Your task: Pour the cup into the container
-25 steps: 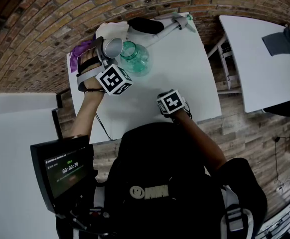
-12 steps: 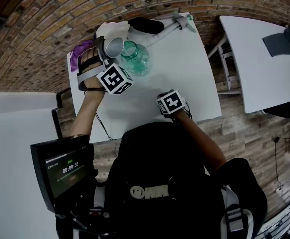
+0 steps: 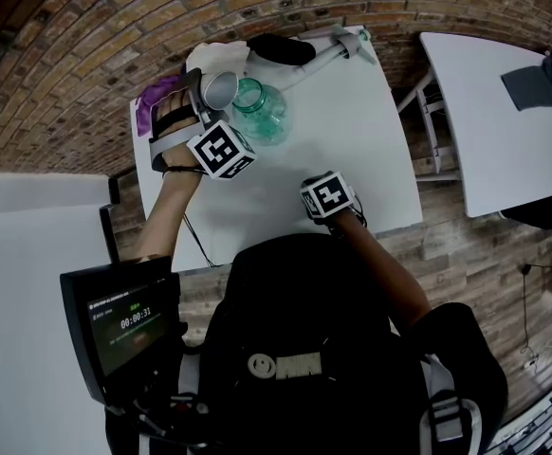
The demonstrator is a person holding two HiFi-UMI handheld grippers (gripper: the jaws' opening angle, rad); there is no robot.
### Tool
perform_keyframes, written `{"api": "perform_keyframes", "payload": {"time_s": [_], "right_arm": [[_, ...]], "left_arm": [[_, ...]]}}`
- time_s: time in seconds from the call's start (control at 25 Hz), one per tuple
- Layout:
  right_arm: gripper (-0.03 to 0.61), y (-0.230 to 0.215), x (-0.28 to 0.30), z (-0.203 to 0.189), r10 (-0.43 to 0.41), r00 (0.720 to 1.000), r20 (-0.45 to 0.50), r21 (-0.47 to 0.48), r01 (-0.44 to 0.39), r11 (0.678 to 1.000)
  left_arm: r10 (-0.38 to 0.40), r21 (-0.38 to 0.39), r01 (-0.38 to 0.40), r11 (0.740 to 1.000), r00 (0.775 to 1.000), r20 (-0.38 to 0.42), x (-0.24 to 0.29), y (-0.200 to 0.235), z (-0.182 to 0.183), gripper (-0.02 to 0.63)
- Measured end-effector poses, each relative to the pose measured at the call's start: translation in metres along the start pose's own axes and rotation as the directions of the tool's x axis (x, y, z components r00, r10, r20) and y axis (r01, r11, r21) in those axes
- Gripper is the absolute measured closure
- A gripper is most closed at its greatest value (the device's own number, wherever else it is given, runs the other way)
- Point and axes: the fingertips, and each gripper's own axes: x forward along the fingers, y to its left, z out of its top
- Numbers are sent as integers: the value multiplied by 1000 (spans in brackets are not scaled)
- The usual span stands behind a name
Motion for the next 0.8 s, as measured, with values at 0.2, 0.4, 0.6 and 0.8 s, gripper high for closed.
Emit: {"api": "perform_keyframes", "payload": {"time_s": [0.2,0.4,0.6,0.8], "right_arm": [[574,0,0,1,0,1000,-2,-1,0,1000],[574,0,0,0,0,1000,-4,0,0,1000],[574,1,0,0,0,1000,1,-5,0,1000],[574,0,0,0,-1,1000,1,-7,1,1000]], "left_arm": [[3,3,-3,1000,1000,-1,0,1,0,321],[8,9,-8,1000,1000,4,-1,0,1,321],[7,10,-7,1000,1000,1,-1,1,0,321],[14,18,-14,1000,1000,0,-1,1,0,321]]}}
